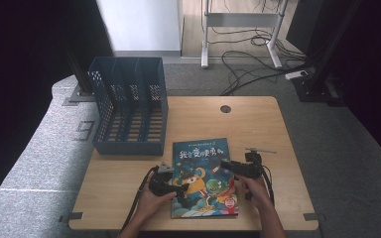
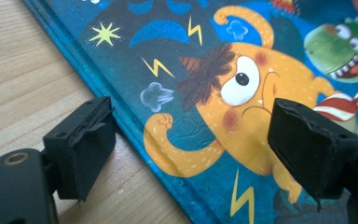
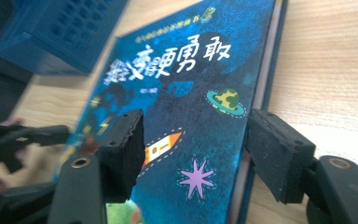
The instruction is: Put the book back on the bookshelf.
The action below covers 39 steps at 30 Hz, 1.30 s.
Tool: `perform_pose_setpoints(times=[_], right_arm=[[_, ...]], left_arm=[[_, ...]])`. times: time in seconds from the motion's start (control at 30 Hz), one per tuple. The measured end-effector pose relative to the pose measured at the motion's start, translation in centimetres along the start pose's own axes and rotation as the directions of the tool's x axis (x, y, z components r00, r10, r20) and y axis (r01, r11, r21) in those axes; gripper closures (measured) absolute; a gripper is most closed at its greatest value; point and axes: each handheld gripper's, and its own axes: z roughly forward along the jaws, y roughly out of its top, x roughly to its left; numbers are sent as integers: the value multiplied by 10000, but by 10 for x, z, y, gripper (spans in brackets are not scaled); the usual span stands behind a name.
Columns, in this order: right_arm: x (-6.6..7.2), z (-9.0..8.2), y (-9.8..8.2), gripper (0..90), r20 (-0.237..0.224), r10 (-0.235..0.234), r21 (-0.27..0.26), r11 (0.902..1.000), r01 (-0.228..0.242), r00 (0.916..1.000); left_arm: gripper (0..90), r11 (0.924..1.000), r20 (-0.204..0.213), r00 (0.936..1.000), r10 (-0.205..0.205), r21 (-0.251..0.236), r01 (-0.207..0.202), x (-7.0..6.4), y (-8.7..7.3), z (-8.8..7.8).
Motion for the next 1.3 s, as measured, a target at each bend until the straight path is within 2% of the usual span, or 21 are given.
perform_pose_setpoints(times=[0.13,0.33,0.4,0.43,0.5,0.53,0.6,0.7,0.77,0.83,0.87,1.3], right_arm=[[-1,-6,1,394,-538,234,-116,9996,-240,9983],[-5,-2,-1,395,-313,236,309,9993,-227,9992],[-6,-2,-1,395,-423,338,359,9988,-322,9985],[-7,-2,-1,410,-528,382,402,9985,-361,9979],[-7,0,-3,422,-1418,580,726,9962,-480,9882],[-3,1,-3,418,-1373,465,735,9966,-366,9894],[3,4,-4,416,-828,-36,741,9972,97,9966],[9,6,-5,420,-208,-715,731,9947,729,9972],[12,8,-6,425,288,-1219,703,9903,1196,9921],[15,10,-7,425,811,-1690,735,9839,1632,9823],[16,11,-7,421,910,-1770,797,9822,1700,9800],[15,5,-4,481,616,-1743,523,9838,1712,9828]], left_arm=[[146,10000,-11,10000,15,-11,-15,0,0,0],[147,10000,31,10000,-3,-7,3,0,0,0],[147,10000,43,10000,-4,-8,4,1,0,0],[147,10000,52,10000,-8,-9,8,1,0,0],[146,10000,67,10000,-20,-10,20,1,0,0],[146,10000,69,10000,-21,-9,21,1,0,0],[146,10000,69,10000,-14,-15,14,1,0,0],[148,10000,73,10000,-11,-10,11,1,0,0],[148,10000,57,10000,4,-13,-4,1,0,0],[149,10000,56,10000,10,-12,-10,1,0,0],[148,10000,55,10000,10,-13,-9,1,0,0],[148,10000,124,9999,-14,-29,14,2,0,-1]])
